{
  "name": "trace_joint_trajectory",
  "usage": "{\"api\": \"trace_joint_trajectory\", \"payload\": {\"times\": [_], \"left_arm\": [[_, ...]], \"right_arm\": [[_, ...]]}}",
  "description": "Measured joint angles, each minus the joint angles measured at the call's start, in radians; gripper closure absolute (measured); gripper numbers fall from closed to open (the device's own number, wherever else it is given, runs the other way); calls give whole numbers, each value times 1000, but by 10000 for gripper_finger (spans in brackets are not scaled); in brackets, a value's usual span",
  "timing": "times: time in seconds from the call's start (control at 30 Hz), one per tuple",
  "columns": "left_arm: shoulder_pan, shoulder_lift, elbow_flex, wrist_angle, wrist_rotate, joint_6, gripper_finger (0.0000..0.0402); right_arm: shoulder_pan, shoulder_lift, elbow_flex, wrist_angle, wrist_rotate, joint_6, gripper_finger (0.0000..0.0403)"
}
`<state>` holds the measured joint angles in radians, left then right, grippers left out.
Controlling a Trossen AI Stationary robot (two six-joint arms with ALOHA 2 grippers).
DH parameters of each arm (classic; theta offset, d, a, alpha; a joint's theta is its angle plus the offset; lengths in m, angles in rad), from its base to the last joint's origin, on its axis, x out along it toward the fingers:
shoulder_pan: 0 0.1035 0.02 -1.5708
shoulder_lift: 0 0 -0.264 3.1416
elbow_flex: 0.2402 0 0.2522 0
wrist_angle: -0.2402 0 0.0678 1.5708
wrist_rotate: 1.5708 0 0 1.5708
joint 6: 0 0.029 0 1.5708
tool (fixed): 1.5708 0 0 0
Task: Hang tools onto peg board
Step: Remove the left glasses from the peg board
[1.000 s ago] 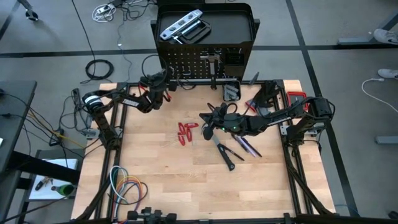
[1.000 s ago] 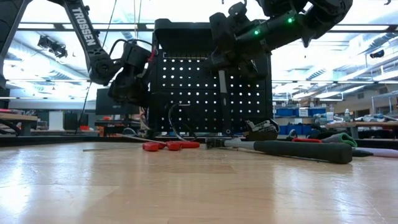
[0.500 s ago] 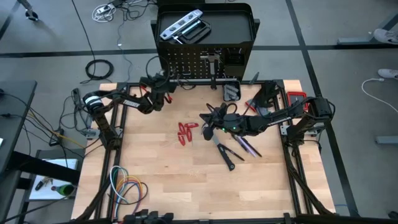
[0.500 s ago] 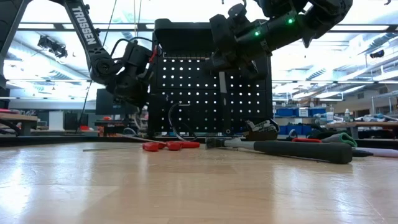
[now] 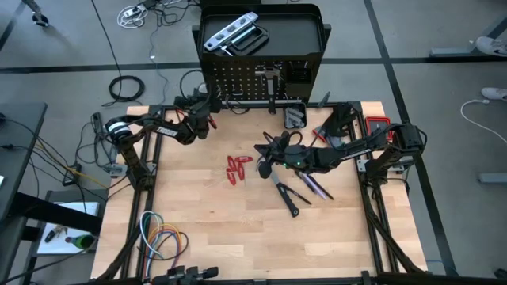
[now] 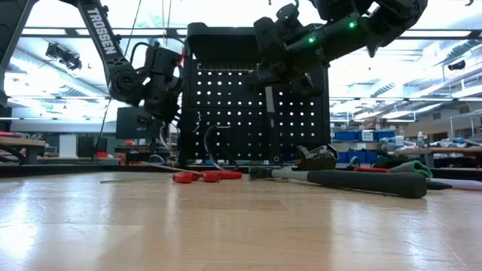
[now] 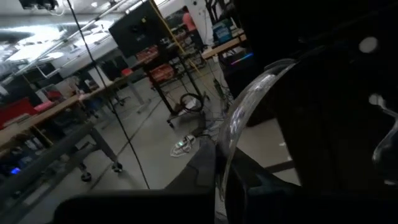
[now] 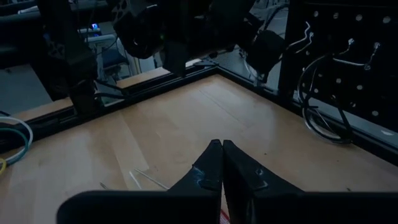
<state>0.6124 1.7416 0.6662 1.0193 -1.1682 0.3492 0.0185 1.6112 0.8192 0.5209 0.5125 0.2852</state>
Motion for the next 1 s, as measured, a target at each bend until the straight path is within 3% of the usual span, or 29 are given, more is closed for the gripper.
{"api": "trace_joint_trajectory", "payload": {"times": [0.63,0.87,0.93,1.0], "left_arm": [[-65,-57,-90,58,-121,382,391],[-120,-171,-97,-251,-88,336,394],[-137,-215,-92,-400,-12,237,395],[-149,-265,-78,-598,143,92,395]], "right_arm": [[8,0,0,-8,3,-6,384],[7,0,0,-7,3,-10,386],[6,0,0,-7,3,-11,383],[6,0,0,-7,3,-11,379]]}}
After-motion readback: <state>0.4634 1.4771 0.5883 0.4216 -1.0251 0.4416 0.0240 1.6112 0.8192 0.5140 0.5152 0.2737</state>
